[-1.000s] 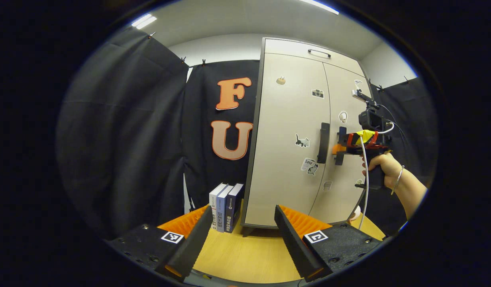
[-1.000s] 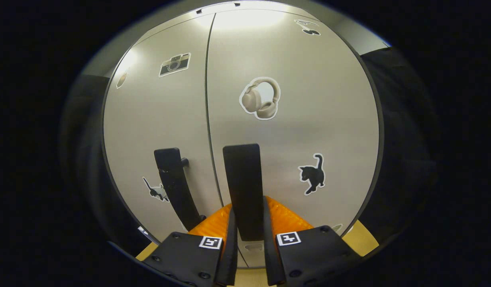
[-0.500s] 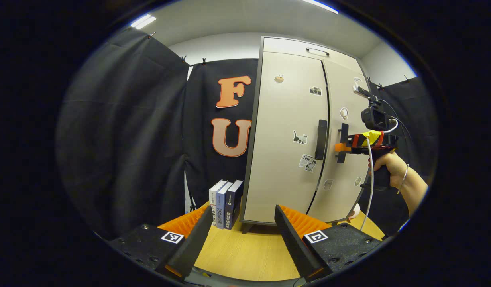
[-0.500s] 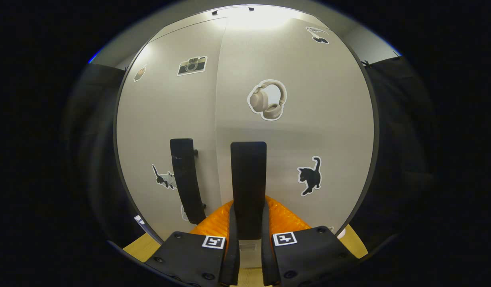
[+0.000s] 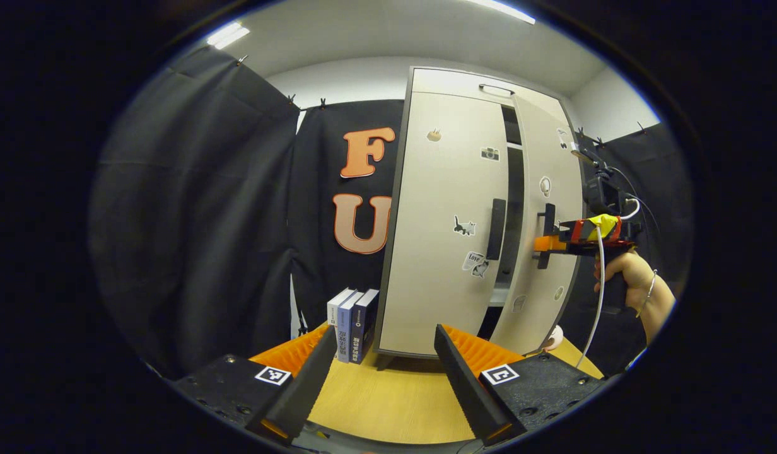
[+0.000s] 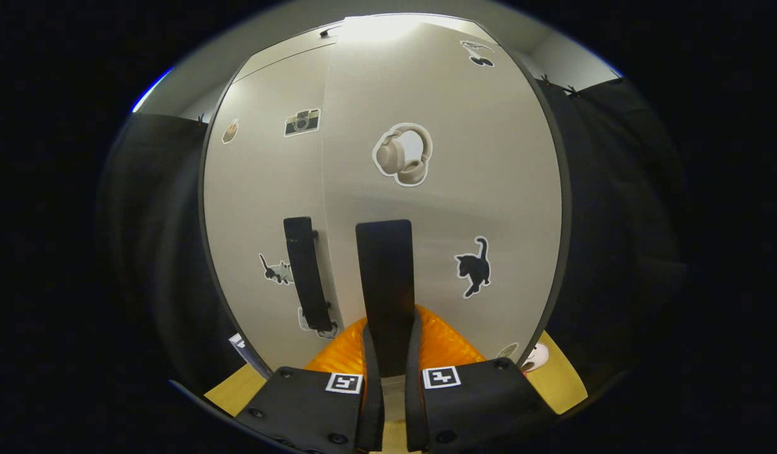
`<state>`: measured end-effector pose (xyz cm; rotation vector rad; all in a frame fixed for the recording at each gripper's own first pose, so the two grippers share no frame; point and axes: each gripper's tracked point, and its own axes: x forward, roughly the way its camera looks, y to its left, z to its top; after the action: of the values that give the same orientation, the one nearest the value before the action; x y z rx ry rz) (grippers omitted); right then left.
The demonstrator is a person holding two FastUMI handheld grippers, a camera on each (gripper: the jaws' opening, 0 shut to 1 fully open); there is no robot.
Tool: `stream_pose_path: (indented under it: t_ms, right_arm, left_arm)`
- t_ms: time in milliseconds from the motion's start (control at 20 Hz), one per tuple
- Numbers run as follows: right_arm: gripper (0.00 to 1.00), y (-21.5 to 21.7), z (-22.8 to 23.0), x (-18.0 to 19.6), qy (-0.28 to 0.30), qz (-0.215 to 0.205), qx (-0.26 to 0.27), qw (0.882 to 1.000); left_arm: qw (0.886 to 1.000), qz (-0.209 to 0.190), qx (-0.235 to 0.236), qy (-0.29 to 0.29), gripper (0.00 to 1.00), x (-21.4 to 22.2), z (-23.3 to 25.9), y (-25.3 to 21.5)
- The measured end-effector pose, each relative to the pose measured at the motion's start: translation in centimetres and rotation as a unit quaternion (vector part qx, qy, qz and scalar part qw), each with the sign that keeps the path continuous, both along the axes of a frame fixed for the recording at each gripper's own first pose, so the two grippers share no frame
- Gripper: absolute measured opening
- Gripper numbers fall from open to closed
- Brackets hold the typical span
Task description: Open the right door of the double-door shoe cabinet with the right hand, and open the left door with the left hand.
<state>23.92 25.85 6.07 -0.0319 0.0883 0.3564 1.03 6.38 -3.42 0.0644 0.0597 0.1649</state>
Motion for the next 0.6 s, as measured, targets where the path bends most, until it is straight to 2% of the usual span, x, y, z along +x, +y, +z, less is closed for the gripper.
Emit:
stream_pose_path:
  t_ms: [600]
  right_arm:
    - [0.21, -2.3, 0.3, -1.9, -0.008, 0.008, -0.002, 1.0]
  left_arm:
    - [1.0, -0.012, 0.003, -0.008, 0.95, -3.0, 1.1, -2.7]
